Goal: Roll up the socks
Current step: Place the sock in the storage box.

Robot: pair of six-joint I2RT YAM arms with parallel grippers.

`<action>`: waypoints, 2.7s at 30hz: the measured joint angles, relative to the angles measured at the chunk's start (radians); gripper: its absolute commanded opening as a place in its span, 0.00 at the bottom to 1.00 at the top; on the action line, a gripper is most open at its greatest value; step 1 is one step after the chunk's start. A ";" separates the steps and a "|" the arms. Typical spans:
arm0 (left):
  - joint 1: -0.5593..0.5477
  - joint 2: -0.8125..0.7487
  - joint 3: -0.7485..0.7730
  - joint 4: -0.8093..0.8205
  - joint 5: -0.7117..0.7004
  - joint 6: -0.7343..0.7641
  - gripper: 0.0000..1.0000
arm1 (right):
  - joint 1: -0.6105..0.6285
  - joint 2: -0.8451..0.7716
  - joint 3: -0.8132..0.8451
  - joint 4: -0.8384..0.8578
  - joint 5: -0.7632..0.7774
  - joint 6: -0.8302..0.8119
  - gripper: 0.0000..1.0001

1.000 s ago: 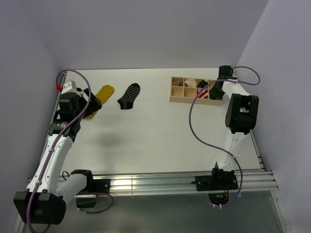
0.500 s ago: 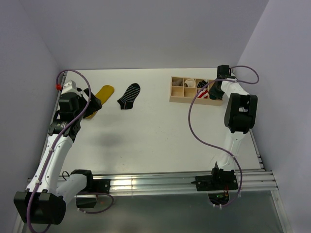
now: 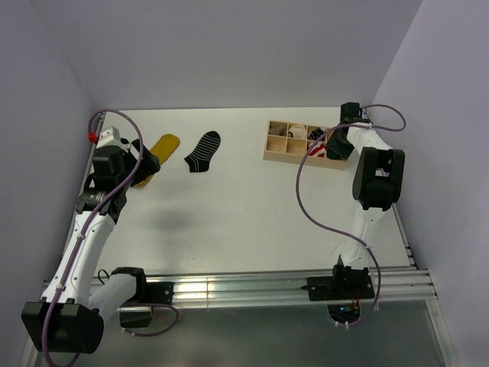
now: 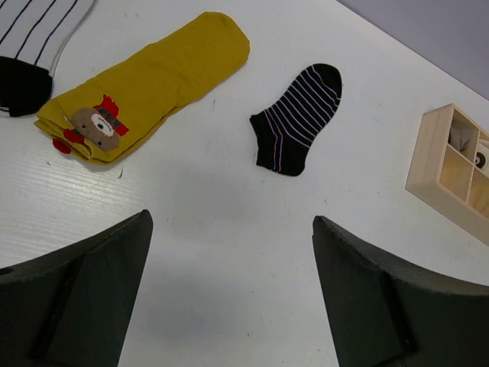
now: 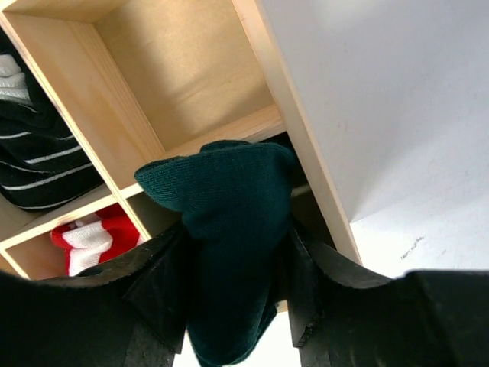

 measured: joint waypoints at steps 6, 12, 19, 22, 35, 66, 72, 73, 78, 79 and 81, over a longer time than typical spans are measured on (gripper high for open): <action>0.001 0.000 0.000 0.000 0.000 0.000 0.91 | 0.000 0.000 0.020 -0.043 0.000 0.000 0.56; 0.001 0.000 0.000 0.000 0.000 0.000 0.91 | 0.000 -0.005 0.043 -0.077 0.000 0.000 0.56; 0.001 0.000 0.000 0.000 0.001 0.000 0.91 | 0.000 -0.010 0.064 -0.100 0.000 0.001 0.57; 0.001 0.000 0.000 0.000 0.003 0.000 0.91 | 0.000 -0.018 0.064 -0.103 0.000 0.001 0.56; 0.003 0.000 0.000 0.000 0.011 0.000 0.90 | -0.004 -0.031 0.031 -0.070 -0.008 0.011 0.00; 0.010 0.000 -0.015 0.001 0.037 0.000 0.90 | -0.026 -0.050 -0.051 -0.008 -0.094 0.005 0.40; 0.011 0.000 -0.015 0.001 0.039 0.000 0.90 | -0.026 -0.068 -0.037 -0.063 -0.103 0.001 0.40; 0.011 0.000 -0.015 0.001 0.039 0.000 0.90 | -0.026 -0.078 -0.038 -0.069 -0.103 0.001 0.40; 0.012 0.000 -0.015 0.002 0.044 0.000 0.90 | -0.024 -0.147 -0.050 -0.069 -0.102 0.002 0.38; 0.012 0.000 -0.015 0.001 0.045 0.000 0.90 | -0.024 -0.161 -0.059 -0.067 -0.102 0.002 0.37; 0.012 0.000 -0.015 0.002 0.045 0.000 0.90 | -0.024 -0.181 -0.076 -0.067 -0.103 0.003 0.34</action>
